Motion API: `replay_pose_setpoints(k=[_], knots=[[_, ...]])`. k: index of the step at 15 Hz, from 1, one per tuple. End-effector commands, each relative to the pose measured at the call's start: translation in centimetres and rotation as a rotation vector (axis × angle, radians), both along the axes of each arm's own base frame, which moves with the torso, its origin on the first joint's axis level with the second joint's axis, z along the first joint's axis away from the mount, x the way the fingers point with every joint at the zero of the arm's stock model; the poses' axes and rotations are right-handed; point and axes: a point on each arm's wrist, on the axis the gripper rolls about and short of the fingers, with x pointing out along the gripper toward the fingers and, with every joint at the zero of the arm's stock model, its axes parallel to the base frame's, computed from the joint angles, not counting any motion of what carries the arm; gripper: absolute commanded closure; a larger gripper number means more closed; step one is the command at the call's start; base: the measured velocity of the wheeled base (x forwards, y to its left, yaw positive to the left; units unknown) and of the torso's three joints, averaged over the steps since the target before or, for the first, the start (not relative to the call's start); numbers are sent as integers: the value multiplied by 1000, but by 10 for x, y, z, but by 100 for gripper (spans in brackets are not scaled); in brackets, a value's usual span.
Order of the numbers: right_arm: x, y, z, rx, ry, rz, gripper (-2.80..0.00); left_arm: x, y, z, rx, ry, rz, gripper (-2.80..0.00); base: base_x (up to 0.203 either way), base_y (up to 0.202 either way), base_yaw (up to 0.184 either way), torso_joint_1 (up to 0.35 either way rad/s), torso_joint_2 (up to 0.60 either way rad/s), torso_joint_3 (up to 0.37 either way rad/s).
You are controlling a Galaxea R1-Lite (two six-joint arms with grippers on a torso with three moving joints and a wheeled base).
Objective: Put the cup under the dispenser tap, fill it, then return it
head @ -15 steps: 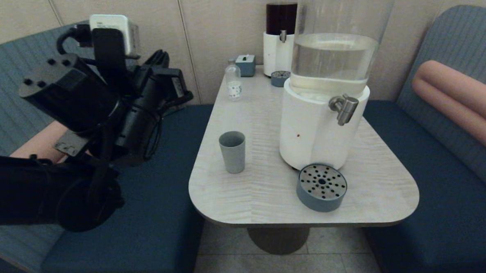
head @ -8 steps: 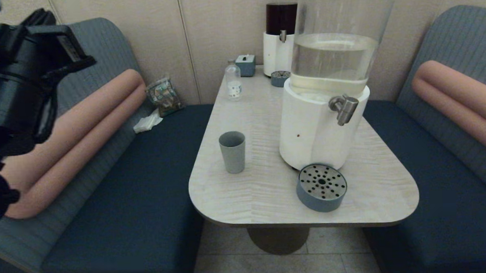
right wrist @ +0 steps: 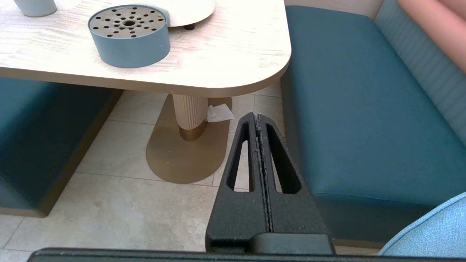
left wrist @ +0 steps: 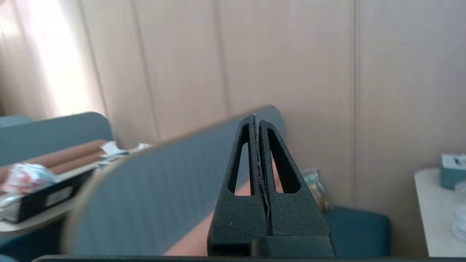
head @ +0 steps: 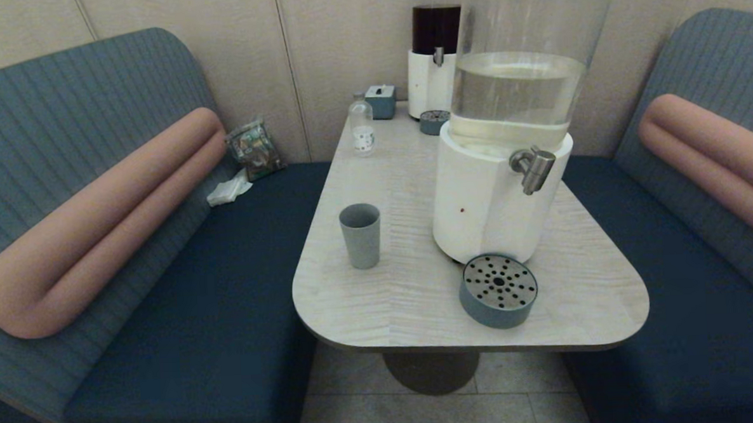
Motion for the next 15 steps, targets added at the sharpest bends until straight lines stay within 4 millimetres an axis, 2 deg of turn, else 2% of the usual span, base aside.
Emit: replay_pose_setpoints(k=[1,4,7,9,15], knots=[[0,0,0,-1,1,1,0,-48,3,5,-4,-88,12,0,0,0,0,0,0,0],[0,0,0,-1,1,1,0,-108,6,-17,-2,-105,16,0,0,0,0,0,0,0],[0,0,0,-1,1,0,0,-154,8,-63,10,-87,9,0,0,0,0,0,0,0],[0,0,0,-1,1,1,0,-172,9,-94,22,-20,-5,0,0,0,0,0,0,0],[0,0,0,-1,1,1,0,-205,4,-157,81,124,-106,0,0,0,0,0,0,0]])
